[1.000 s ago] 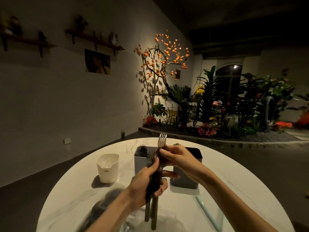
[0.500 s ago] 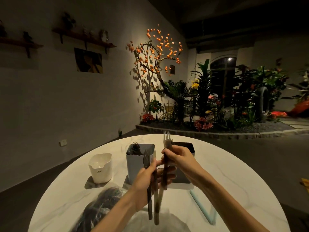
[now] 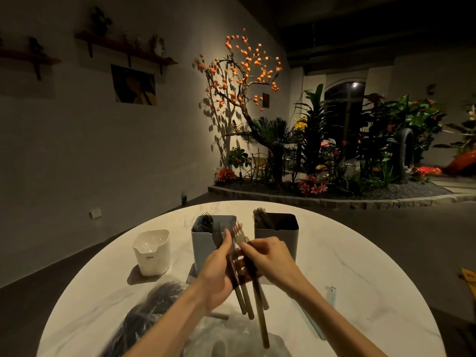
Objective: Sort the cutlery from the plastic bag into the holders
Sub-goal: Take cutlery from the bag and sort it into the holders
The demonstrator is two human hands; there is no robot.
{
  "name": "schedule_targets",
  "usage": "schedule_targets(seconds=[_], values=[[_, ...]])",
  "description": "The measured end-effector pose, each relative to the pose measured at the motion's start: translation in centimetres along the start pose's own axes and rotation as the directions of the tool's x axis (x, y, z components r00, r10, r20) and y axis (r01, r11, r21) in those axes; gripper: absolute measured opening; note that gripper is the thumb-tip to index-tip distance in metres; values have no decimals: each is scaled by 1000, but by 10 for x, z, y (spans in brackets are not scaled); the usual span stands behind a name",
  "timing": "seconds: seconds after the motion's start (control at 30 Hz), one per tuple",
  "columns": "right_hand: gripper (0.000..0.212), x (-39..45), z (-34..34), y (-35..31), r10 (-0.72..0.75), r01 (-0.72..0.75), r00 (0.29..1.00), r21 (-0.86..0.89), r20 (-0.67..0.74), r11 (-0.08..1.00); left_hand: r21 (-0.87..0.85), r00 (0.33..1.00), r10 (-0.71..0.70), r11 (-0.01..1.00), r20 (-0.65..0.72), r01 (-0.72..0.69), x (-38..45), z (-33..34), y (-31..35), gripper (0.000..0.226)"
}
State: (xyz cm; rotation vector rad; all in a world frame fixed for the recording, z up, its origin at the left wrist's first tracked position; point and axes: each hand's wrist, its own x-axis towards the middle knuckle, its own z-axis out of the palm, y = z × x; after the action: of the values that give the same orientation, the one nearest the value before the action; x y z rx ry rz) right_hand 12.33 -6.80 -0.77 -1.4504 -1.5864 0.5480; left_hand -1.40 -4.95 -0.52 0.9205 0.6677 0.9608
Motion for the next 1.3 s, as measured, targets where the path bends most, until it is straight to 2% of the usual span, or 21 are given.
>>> schedule_targets(seconds=[0.1,0.2,0.27,0.3,0.37,0.5,0.57,0.67,0.77,0.83,0.9,0.97,1.1,1.2,1.3], values=[[27,-3,11,1,-80,71,995,-132,-61,989,84,1000,20,996,-15,-19,4,2,-5,45],[27,-6,20,2,-173,151,985,-346,-31,926,130,997,15,991,-74,-6,8,3,-9,44],[28,-6,23,3,-178,157,984,-414,-11,897,138,993,6,990,-118,10,11,3,-12,45],[28,-6,23,4,-176,158,984,-394,-10,905,123,991,1,992,-132,15,12,2,-13,46],[28,-6,22,5,-138,121,989,-240,-54,963,61,988,-12,998,-155,21,14,-1,-12,44],[28,-2,12,11,37,3,951,129,-307,992,-144,981,-25,990,-195,-3,21,-8,-4,38],[28,0,5,13,79,-20,932,167,-355,986,-199,978,-6,979,-208,-36,24,-13,2,34],[32,0,7,17,124,-115,973,56,-197,992,-256,971,32,962,-238,-94,26,-17,9,32],[53,-3,18,19,225,-224,974,16,-24,974,-323,968,50,937,-247,-131,27,-17,15,31],[57,-4,22,16,276,-284,958,121,81,951,-315,968,50,940,-247,-129,27,-16,16,31],[50,-7,20,13,307,-341,938,254,163,905,-265,960,51,956,-274,-127,28,-18,16,32],[42,-11,13,12,312,-361,926,264,211,894,-312,950,65,936,-305,-164,30,-25,24,29],[15,-20,-5,18,277,-324,916,128,290,937,-387,924,126,881,-362,-272,41,-52,50,26],[16,-25,-10,28,272,-326,911,138,309,935,-359,926,141,893,-349,-272,50,-67,54,31],[26,-25,-6,34,292,-354,905,169,309,920,-243,941,168,939,-292,-243,47,-68,50,33]])
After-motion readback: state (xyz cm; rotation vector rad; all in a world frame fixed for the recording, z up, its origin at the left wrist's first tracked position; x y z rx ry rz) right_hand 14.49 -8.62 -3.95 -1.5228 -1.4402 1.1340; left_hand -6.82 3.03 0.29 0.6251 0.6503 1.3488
